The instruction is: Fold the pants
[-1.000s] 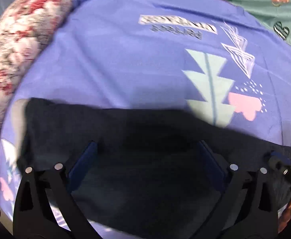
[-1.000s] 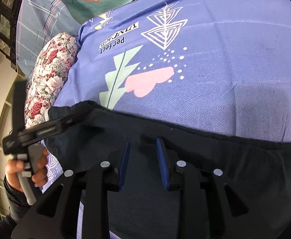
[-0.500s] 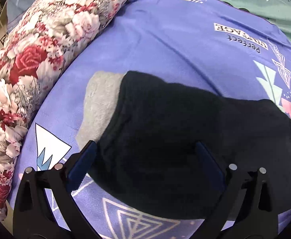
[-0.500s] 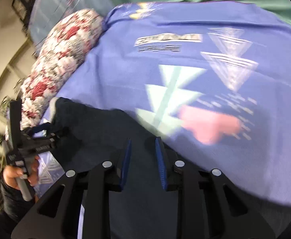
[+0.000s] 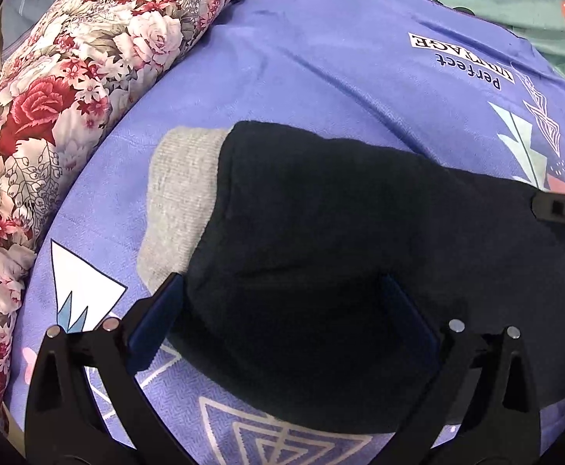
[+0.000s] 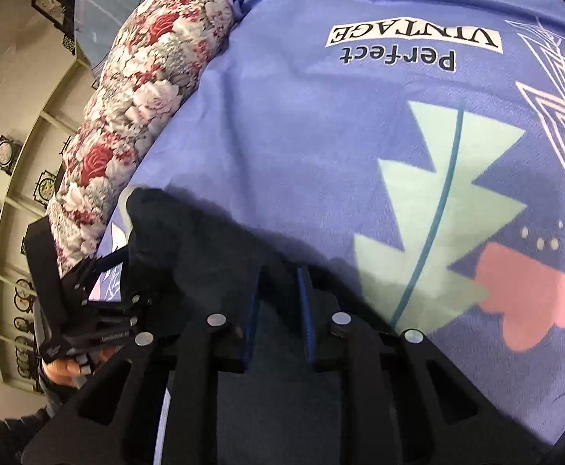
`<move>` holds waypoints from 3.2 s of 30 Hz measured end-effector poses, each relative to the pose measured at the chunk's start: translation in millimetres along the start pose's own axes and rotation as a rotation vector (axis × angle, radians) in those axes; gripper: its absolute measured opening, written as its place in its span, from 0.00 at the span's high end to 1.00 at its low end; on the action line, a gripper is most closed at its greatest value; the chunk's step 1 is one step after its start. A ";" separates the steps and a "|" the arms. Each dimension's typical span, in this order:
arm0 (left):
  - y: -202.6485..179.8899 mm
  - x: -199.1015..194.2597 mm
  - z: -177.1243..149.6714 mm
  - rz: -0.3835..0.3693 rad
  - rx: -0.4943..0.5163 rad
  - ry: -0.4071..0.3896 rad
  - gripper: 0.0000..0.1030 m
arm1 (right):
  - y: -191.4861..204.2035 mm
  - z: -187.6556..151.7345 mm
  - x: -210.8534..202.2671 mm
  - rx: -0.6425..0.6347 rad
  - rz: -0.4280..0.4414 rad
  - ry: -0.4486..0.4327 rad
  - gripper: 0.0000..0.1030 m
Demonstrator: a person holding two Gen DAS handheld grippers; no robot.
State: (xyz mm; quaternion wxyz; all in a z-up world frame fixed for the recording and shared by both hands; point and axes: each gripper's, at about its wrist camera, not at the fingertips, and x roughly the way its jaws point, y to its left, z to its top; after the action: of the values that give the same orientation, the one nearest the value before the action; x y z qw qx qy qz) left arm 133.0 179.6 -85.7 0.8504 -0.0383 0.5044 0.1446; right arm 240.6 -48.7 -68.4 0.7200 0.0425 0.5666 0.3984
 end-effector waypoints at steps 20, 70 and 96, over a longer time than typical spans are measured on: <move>-1.6 -2.2 -3.2 -0.009 -0.008 -0.012 0.02 | 28.3 10.2 2.9 -0.171 -0.195 -0.083 0.96; -12.9 -32.1 -36.3 0.005 -0.094 0.062 0.02 | -174.1 -255.5 -231.3 0.408 -0.597 -0.363 0.80; -11.0 -25.7 -58.5 -0.040 -0.165 0.033 0.02 | -133.0 -304.5 -241.1 0.392 -0.678 -0.342 0.80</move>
State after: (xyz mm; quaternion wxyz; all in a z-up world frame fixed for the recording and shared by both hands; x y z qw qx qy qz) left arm 75.0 151.5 -92.8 0.8387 -0.1205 0.5038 0.1681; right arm 41.9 -407.7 -55.9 0.8723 0.0553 0.4858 0.0109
